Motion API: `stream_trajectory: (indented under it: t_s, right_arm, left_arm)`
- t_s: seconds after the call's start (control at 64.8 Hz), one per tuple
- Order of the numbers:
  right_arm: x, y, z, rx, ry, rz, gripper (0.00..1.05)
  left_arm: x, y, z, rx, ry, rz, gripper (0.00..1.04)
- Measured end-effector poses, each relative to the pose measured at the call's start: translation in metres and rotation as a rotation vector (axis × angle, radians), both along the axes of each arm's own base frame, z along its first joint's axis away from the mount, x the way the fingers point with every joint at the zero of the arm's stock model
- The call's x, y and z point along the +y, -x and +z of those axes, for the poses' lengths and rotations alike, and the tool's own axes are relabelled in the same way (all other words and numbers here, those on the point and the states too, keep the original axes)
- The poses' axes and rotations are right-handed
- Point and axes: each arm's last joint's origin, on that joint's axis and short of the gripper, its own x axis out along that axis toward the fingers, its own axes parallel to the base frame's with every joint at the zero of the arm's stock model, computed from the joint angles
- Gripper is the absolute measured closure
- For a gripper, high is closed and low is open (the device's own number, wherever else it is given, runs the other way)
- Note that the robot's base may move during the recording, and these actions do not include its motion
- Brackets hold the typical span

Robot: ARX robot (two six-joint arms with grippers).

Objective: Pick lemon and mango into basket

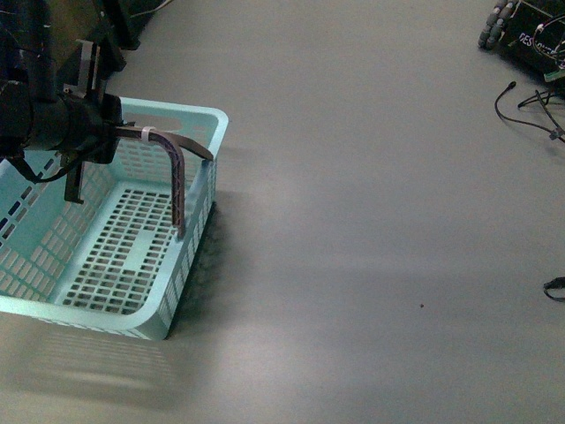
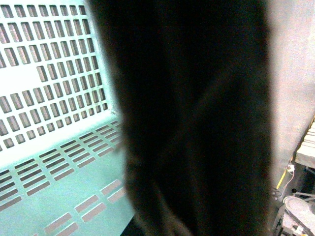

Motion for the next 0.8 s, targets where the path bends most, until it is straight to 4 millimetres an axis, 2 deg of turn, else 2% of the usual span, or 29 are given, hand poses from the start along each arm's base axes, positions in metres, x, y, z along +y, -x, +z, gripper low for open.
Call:
stream_trajectory:
  t_s: [0.123,0.262,0.386,0.432,0.54,0.648,0.802]
  right_arm:
    - [0.0,0.0,0.0,0.0,0.0,0.0,0.09]
    - [0.0,0.0,0.0,0.0,0.0,0.0,0.09]
    - [0.0,0.0,0.0,0.0,0.0,0.0,0.09]
    - [0.0,0.0,0.0,0.0,0.0,0.0,0.09]
    - [0.0,0.0,0.0,0.0,0.0,0.0,0.09]
    - [0.0,0.0,0.0,0.0,0.0,0.0,0.09]
    - [0.0,0.0,0.0,0.0,0.0,0.0,0.09]
  left_arm:
    - [0.004,0.013,0.011,-0.011,0.006,0.006,0.99]
    - [0.009,0.036,0.039,-0.064,0.037,0.013,1.0]
    - [0.016,0.065,0.087,-0.168,0.082,0.034,1.0]
    - [0.018,0.078,0.111,-0.219,0.097,0.04,1.0]
    - [0.021,0.101,0.147,-0.295,0.127,0.056,1.0]
    - [0.022,0.122,0.179,-0.355,0.15,0.068,1.0]
    - [0.021,0.149,0.213,-0.409,0.152,0.075,1.0]
